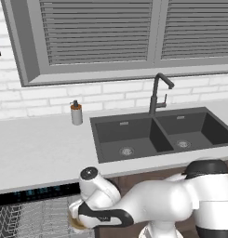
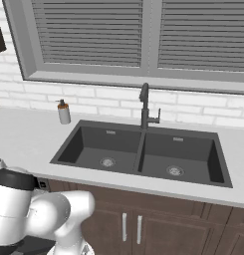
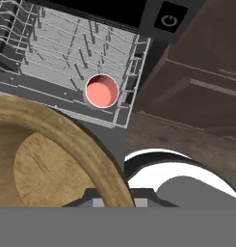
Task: Pick up the cup and bowl from the counter, place them in the dishwasher, and close the dishwasher door.
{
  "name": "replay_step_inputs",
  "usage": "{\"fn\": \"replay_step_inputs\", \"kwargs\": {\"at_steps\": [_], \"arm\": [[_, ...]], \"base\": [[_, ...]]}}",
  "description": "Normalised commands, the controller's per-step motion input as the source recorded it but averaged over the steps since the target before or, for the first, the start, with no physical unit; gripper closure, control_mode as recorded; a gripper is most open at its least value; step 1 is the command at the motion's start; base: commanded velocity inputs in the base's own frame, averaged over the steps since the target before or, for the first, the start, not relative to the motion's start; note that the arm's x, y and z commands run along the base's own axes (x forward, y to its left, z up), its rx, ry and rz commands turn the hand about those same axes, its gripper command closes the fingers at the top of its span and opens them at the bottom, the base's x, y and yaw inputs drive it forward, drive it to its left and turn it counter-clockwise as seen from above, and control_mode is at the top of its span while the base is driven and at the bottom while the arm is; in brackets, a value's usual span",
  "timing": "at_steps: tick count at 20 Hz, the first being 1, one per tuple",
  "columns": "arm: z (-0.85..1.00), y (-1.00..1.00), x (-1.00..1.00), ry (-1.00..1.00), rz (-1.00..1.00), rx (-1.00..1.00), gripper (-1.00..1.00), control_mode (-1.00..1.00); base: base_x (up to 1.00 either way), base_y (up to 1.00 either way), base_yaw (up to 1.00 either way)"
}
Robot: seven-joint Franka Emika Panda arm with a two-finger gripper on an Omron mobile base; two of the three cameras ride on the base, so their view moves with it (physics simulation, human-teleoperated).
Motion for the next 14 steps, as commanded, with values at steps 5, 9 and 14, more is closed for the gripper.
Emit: {"fn": "replay_step_inputs", "kwargs": {"at_steps": [5, 9, 14], "arm": [[-0.5, 0.0, 0.08, -0.18, -0.06, 0.0, 1.0, -1.0], [-0.38, 0.0, 0.22, -0.21, -0.1, 0.0, 1.0, -1.0], [-0.12, 0.03, 0.32, -0.18, -0.12, 0.0, 1.0, -1.0]], "base": [[0.0, 0.0, 0.0], [0.0, 0.0, 0.0], [0.0, 0.0, 0.0]]}}
